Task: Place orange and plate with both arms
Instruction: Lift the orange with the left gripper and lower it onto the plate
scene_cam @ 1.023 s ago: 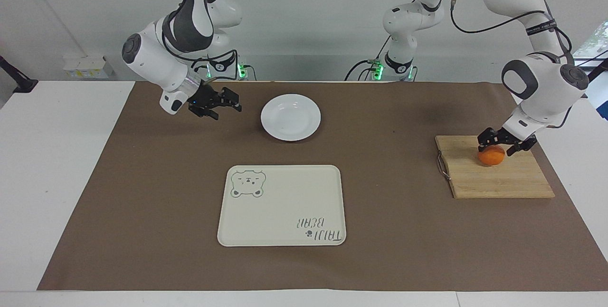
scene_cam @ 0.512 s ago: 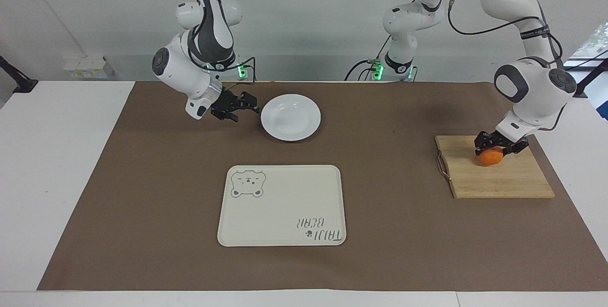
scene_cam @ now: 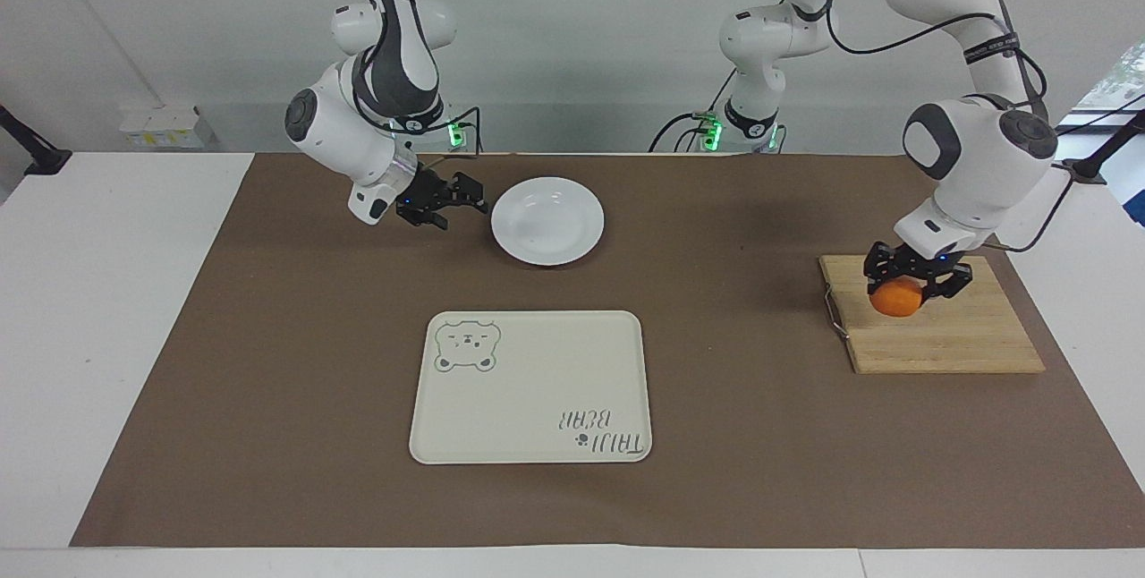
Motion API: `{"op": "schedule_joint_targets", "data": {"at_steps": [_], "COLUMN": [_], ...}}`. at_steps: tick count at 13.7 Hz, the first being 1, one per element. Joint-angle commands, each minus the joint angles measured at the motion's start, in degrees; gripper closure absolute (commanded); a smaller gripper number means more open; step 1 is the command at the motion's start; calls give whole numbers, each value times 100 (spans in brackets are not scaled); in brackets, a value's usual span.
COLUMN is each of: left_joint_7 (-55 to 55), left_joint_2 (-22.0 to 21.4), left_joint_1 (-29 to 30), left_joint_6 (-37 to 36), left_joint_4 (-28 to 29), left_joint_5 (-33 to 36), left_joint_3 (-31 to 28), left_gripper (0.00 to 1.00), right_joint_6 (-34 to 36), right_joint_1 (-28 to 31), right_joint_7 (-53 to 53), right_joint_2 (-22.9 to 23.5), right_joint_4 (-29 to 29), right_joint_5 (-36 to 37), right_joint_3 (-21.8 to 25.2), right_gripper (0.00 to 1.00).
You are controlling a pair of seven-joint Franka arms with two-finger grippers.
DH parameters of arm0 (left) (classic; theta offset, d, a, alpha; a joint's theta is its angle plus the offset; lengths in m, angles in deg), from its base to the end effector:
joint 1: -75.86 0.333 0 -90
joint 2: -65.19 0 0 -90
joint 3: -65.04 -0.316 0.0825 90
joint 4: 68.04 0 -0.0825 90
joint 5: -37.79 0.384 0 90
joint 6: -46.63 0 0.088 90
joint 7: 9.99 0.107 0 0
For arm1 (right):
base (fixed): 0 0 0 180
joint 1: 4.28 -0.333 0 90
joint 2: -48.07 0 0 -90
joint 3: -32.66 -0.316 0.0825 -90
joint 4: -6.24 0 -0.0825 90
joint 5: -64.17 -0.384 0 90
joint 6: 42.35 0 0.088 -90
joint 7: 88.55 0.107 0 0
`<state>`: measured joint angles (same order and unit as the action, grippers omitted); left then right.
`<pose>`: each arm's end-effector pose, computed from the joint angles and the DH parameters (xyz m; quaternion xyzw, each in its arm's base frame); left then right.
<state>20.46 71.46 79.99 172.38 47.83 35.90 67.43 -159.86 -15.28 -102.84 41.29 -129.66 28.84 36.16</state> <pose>0.5799 0.0169 0.4025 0.9705 -0.2387 0.0347 0.0066 0.4575 0.0919 0.3636 -0.9614 -0.0159 0.0817 0.2623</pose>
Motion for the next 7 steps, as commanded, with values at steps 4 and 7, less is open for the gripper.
{"op": "schedule_joint_targets", "data": {"at_steps": [4, 7], "left_joint_7": [5, -361], "left_joint_2": [-336, -397], "left_joint_1": [-1869, -2626], "left_joint_6": [-499, -490], "left_joint_4": [84, 180], "left_joint_5": [-565, -804], "left_joint_3": [-89, -89], "left_gripper": [100, 100], "right_joint_6": [-114, -97], "right_joint_1": [20, 20], "right_joint_7": [-154, -171], "right_joint_2": [-104, -104], "right_joint_4": [-121, -121], "right_joint_5": [-211, -203], "right_joint_3": [1, 1], "right_gripper": [0, 0]}}
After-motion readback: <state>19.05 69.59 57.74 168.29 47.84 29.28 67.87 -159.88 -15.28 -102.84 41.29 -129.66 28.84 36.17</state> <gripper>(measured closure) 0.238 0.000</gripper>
